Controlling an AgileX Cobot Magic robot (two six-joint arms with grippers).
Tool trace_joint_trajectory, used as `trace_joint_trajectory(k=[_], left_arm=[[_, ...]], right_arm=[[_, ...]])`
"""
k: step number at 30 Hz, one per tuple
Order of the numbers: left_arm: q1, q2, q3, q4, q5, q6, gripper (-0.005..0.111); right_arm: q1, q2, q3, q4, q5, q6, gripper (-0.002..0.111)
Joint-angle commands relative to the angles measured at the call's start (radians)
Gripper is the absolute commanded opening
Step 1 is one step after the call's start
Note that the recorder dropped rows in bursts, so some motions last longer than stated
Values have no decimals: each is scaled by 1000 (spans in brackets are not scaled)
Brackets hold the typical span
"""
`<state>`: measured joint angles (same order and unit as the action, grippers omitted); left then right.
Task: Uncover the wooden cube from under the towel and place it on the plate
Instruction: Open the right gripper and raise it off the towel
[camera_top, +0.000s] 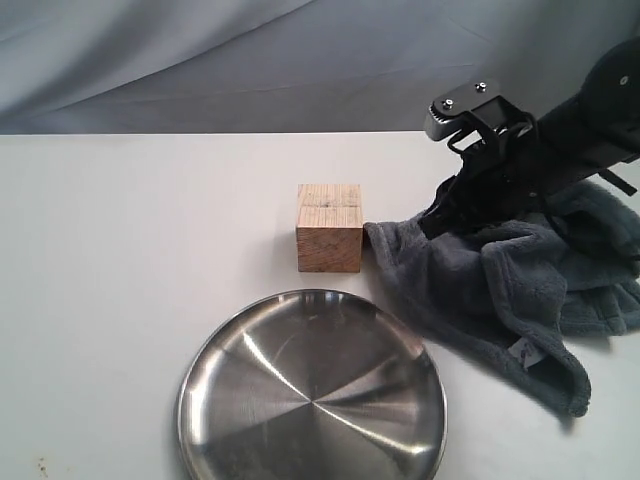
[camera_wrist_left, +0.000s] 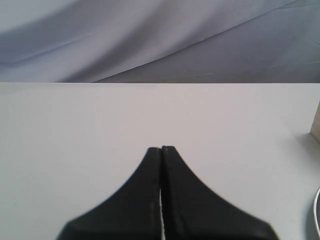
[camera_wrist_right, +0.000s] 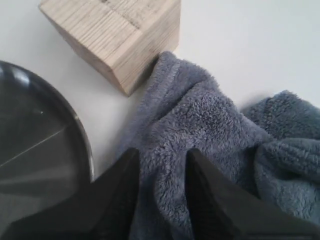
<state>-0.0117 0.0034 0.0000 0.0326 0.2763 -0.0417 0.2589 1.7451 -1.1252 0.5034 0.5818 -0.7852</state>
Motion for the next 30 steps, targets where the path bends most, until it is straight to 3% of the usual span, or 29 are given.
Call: trace_joint_trajectory(k=[1,14,18,24,30], left_arm=[[-5,-3,0,2,-11,-2,0],[-5,-3,0,2,-11,-2,0],[-5,-3,0,2,-11,-2,0],[-5,-3,0,2,-11,-2,0],[-5,-3,0,2,-11,-2,0]], right_arm=[[2,-7,1,-14,89,3,47],[2,-8,-1,110,93,-70,47],[2,-19,-1,213,86,-139,31],[2,-30,-1,376,92,-198,0],[2,-30,-1,390,109,-292,0]])
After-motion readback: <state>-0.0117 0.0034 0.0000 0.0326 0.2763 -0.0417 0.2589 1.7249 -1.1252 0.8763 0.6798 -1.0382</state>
